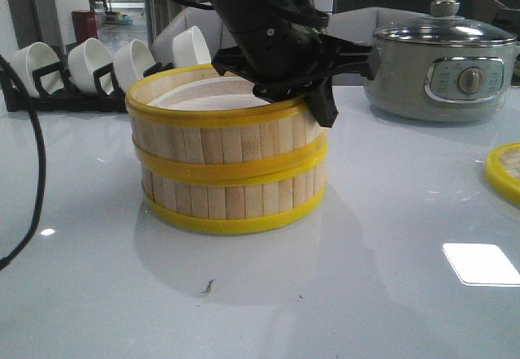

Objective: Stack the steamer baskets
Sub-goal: 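Lift the basket with the left gripper and lower it onto the centre basket, then open the left gripper and raise it away from the stack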

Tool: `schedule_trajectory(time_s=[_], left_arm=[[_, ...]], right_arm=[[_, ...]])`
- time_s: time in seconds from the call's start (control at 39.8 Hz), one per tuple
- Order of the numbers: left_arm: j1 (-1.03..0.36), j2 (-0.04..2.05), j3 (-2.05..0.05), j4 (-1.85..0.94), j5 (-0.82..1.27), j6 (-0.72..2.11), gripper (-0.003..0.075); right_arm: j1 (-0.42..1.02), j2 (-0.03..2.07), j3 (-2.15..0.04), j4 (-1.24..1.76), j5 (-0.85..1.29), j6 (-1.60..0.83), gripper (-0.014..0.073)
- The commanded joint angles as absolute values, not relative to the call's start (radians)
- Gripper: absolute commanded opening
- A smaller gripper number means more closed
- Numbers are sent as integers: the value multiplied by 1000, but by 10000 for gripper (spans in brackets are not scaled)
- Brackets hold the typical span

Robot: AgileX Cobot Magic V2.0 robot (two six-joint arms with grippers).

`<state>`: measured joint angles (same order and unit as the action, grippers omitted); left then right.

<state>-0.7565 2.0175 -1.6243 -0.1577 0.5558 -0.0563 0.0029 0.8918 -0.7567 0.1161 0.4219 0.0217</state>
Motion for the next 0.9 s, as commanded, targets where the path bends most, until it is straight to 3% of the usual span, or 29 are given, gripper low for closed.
schedule_trajectory(time_s=[0.0,0.65,0.75,0.88], left_arm=[[-783,1966,-1664,-228,461,-53,88],[-774,1956,-1667,-215,466,-46,92],[-772,1946,-1680,-173,486,-31,153],[-772,1933,-1703,-137,501,-26,305]], right_arm=[[-1,885,-797,109,352,15,426],[-1,885,-797,109,352,15,426],[-1,885,-797,109,352,15,426],[-1,885,-797,109,352,15,426]])
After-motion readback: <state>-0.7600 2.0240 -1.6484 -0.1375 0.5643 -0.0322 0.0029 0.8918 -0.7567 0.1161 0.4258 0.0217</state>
